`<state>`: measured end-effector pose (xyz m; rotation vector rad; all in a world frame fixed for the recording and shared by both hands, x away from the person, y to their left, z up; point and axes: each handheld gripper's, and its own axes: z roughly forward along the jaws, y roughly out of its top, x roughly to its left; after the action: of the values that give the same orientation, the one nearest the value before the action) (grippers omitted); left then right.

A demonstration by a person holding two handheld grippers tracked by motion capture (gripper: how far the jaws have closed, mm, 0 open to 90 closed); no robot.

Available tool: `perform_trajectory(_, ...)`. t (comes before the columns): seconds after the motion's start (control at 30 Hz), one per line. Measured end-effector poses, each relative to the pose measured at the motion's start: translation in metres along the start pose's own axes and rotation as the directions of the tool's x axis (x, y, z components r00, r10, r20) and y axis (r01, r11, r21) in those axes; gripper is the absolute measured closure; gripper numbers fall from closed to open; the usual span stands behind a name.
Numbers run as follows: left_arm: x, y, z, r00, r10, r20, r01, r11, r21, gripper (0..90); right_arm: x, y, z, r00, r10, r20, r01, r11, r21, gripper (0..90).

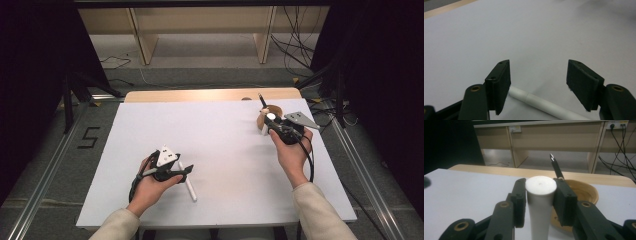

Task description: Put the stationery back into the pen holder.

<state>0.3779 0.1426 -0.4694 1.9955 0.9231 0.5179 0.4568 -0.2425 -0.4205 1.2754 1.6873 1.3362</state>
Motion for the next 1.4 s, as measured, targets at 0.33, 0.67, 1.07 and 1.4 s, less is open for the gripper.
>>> perform_trajectory(0.33,0.000,0.000,0.000,1.0000,0.001,-0.001,-0.001,1.0000,0.001,35.7,-0.010,0.009,0.004,0.9994,0.004,0.033,-0.003,1.000,-0.016,64.9)
perform_trajectory(0.67,0.000,0.000,0.001,1.0000,0.002,0.000,-0.002,1.0000,0.002,35.7,-0.022,0.020,0.007,0.9978,0.006,0.066,-0.004,1.000,-0.029,64.9)
perform_trajectory(1.07,0.000,0.000,0.001,1.0000,0.004,0.000,-0.004,1.0000,0.002,35.7,-0.027,0.026,0.012,0.9965,0.001,0.084,0.002,0.999,-0.036,64.9)
perform_trajectory(1.4,0.000,-0.001,0.002,1.0000,0.001,0.000,-0.001,1.0000,0.001,35.8,-0.033,0.033,0.017,0.9946,0.007,0.104,-0.002,0.999,-0.047,64.9)
